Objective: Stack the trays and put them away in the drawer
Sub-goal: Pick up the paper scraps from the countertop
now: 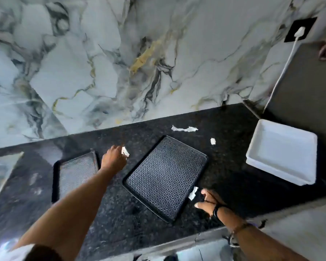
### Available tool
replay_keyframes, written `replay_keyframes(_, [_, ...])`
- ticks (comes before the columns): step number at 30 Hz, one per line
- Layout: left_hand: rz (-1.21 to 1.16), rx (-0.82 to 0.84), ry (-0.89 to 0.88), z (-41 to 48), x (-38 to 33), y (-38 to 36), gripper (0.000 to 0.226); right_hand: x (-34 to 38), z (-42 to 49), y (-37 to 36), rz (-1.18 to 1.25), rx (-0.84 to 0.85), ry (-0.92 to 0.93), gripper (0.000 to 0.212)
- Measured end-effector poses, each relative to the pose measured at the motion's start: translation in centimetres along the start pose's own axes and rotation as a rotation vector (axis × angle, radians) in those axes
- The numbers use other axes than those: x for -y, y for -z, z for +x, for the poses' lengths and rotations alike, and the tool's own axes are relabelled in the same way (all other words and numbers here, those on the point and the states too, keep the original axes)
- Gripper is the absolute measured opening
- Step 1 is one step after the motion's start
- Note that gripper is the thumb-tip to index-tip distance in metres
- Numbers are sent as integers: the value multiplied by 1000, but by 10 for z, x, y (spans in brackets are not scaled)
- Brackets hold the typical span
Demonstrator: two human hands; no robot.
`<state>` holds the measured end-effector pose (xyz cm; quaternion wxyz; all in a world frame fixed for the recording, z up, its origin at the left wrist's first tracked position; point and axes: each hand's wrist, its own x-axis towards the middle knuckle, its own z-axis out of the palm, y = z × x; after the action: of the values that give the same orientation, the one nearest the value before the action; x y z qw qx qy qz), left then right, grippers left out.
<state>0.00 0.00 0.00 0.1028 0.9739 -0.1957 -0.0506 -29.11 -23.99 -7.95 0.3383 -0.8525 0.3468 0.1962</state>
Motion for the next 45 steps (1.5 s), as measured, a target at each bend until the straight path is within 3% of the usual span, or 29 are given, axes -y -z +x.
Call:
replay_keyframes(2, [-30,40,64,20,6,-12,35,7,12,-6,5,-47,42,55])
replay_keyframes(4, [-86,96,136,36,9,-25,40,17,16,-7,-14,-91,54,29])
replay_keyframes(8, [-146,189,257,76,7,-48,50,26,28,-5,-71,-125,49,6])
replay_keyframes(12, [-272,204,377,99,4,-73,38,21,42,17,-215,-69,70,23])
replay_keyframes(14, [-343,147,442,107,1,-84,27,15,56,46,-207,-128,23,34])
replay_keyframes(18, [-490,106,556,126,-16,-99,35,-3,115,126,-72,-323,10,10])
replay_keyframes(20, [-471,62,401,142,-41,-99,34,0,150,157,-83,-342,45,10])
replay_keyframes(22, [-387,39,126,167,-81,-104,28,8,189,176,-74,-322,76,11])
replay_keyframes(25, [-266,111,-266,207,-159,-110,27,17,230,183,-145,-280,71,10])
replay_keyframes(28, [-209,217,-457,245,-233,-130,27,16,255,179,-208,-286,19,9])
replay_keyframes(33, [-67,363,-437,268,-296,-169,24,0,272,180,-109,-302,4,17])
replay_keyframes(37, [-307,330,-166,249,-309,-173,5,-14,263,190,159,-301,-27,12])
replay_keyframes(39, [-469,319,-12,228,-316,-161,15,-15,253,194,186,-282,-29,10])
replay_keyframes(42, [-671,313,15,181,-337,-135,23,-12,220,198,237,-270,-4,10])
replay_keyframes(45, [-807,386,-27,123,-365,-113,32,-10,175,196,448,-349,65,3])
